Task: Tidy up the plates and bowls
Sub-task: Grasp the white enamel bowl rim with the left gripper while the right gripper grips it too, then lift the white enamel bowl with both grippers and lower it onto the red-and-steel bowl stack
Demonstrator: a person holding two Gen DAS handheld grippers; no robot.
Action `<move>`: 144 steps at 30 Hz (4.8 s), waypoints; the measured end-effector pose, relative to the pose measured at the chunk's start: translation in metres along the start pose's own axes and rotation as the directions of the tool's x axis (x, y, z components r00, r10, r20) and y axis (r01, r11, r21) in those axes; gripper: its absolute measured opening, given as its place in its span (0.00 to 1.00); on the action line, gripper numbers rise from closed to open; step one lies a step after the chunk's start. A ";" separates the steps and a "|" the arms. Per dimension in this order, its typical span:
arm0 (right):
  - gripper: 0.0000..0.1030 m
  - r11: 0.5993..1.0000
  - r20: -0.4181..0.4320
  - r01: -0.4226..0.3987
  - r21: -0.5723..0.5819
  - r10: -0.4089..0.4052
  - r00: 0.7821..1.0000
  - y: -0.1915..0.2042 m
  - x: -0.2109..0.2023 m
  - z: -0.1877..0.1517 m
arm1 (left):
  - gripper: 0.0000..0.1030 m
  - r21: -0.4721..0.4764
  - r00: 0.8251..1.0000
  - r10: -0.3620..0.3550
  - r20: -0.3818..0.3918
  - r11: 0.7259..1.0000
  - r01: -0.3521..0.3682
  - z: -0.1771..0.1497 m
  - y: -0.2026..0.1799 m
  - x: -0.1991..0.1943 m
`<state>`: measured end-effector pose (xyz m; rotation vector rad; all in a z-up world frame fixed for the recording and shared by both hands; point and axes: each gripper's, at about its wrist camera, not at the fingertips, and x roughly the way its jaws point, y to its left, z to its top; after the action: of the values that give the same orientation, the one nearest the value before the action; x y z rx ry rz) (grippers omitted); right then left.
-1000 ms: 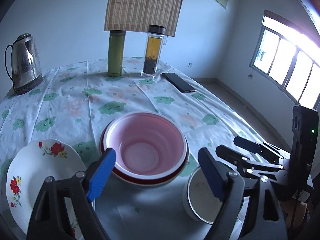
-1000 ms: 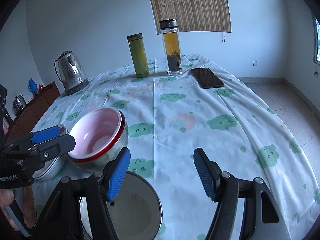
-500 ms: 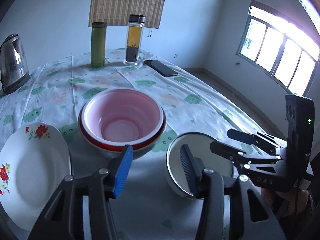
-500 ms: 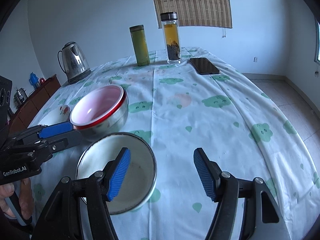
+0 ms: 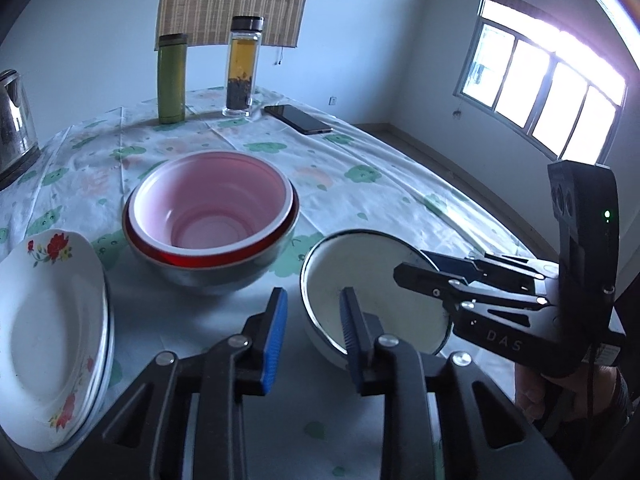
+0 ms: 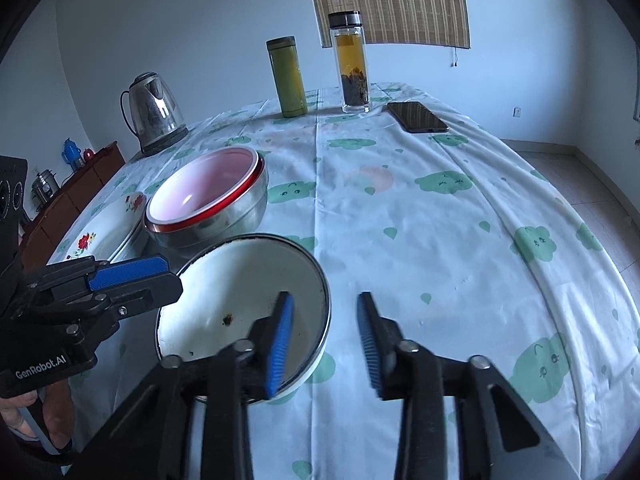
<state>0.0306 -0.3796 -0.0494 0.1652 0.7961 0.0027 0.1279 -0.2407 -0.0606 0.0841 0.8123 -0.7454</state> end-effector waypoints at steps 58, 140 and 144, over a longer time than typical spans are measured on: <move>0.12 0.999 0.111 -0.033 -0.037 0.037 0.993 0.019 -0.035 0.020 | 0.14 -0.028 0.987 -0.025 0.157 0.999 0.030 0.011 0.005 -0.027; 0.13 0.976 -0.021 -0.023 -0.217 0.019 1.000 0.070 0.048 0.114 | 0.14 -0.123 0.990 0.123 0.070 0.986 -0.114 0.070 0.085 -0.001; 0.13 0.974 -0.043 -0.025 -0.227 0.016 0.999 0.070 0.054 0.114 | 0.14 -0.131 0.991 0.122 0.055 0.985 -0.114 0.069 0.087 0.001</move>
<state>0.1534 -0.3232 0.0007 -0.0440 0.8285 0.1171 0.2267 -0.2002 -0.0310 -0.0056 0.7864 -0.5799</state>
